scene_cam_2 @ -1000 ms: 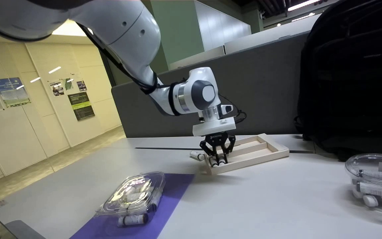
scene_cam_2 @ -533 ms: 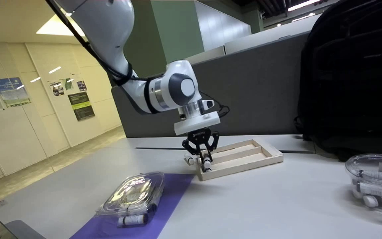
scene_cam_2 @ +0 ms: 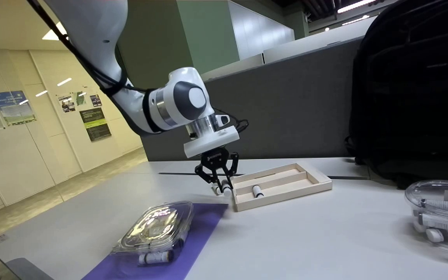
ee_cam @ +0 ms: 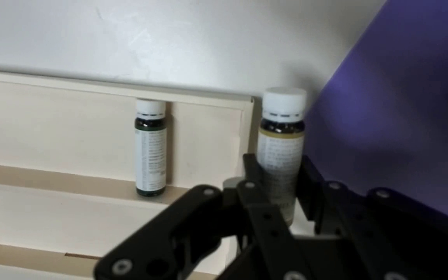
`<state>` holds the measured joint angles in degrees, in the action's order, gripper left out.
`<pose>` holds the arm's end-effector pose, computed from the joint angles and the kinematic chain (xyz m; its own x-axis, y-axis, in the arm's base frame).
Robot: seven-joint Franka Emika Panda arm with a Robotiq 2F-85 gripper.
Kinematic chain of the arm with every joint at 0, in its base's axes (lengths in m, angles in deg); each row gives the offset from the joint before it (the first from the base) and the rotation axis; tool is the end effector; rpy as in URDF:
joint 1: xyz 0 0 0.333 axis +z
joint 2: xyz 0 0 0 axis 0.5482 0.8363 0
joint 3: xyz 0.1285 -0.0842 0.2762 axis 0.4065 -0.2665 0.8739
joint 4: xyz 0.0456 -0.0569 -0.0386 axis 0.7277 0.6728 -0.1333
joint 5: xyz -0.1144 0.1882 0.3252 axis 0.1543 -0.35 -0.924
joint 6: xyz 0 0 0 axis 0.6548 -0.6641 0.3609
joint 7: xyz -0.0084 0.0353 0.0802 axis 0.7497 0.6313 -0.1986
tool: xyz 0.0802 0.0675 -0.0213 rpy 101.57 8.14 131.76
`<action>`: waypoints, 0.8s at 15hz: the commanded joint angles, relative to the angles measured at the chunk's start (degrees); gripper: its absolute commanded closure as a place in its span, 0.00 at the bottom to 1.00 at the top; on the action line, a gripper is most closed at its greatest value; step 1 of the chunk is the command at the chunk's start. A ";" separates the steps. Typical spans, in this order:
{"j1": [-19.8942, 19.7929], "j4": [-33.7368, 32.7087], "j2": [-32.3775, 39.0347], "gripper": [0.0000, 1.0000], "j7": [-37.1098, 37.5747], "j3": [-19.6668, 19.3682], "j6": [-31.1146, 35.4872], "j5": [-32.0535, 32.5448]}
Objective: Take the bottle from the bottom compartment and put it on the table
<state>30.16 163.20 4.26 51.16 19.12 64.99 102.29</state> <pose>0.6137 0.0062 0.1722 0.8036 0.5951 0.0057 0.5911 -0.7993 0.1083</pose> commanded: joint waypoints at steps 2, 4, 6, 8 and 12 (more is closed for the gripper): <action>1.34 -0.87 2.09 0.93 -0.36 -0.94 0.62 3.19; 1.71 -1.50 3.53 0.93 -0.55 -1.09 0.07 4.12; 2.04 -2.03 4.84 0.93 -0.57 -1.23 -0.37 4.93; 2.04 -2.31 5.77 0.50 -0.87 -1.07 -0.70 5.23; 2.07 -1.72 5.53 0.28 -1.78 -0.62 -1.23 5.81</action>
<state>31.85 162.30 10.12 50.10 18.58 65.31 107.00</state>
